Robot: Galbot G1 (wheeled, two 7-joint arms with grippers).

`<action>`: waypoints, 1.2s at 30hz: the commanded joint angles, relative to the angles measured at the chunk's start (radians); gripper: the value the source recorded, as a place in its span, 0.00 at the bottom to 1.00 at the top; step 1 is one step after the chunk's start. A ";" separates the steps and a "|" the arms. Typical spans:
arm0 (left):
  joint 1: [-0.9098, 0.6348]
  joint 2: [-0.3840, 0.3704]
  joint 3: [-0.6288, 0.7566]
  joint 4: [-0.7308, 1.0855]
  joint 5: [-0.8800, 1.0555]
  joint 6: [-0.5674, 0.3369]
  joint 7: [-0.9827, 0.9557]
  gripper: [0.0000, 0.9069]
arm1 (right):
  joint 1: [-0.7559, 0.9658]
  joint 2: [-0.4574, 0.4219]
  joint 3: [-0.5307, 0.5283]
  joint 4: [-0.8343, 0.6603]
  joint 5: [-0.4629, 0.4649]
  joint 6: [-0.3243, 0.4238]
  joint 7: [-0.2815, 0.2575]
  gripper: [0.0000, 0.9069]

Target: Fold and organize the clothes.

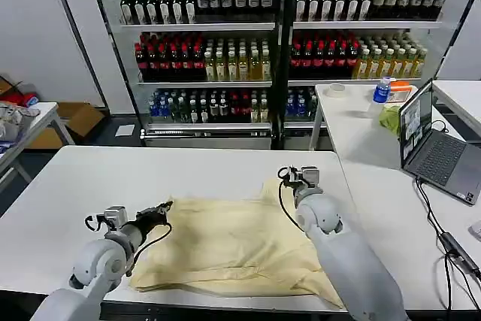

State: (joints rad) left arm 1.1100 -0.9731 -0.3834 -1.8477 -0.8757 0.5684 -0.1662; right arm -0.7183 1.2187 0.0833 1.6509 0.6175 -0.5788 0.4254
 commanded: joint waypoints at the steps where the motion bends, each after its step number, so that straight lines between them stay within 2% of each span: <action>1: 0.089 0.004 -0.079 -0.118 -0.013 0.000 0.003 0.08 | -0.086 -0.051 0.039 0.192 0.004 0.001 0.001 0.00; 21: 0.303 0.024 -0.201 -0.262 -0.011 0.008 0.059 0.08 | -0.516 -0.173 0.269 0.526 0.029 0.000 -0.013 0.00; 36: 0.413 0.013 -0.208 -0.295 0.094 0.008 0.099 0.06 | -0.696 -0.193 0.359 0.604 0.023 0.000 -0.011 0.00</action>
State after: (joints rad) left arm 1.4645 -0.9581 -0.5806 -2.1235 -0.8190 0.5768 -0.0781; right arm -1.3103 1.0390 0.4000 2.2070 0.6386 -0.5796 0.4135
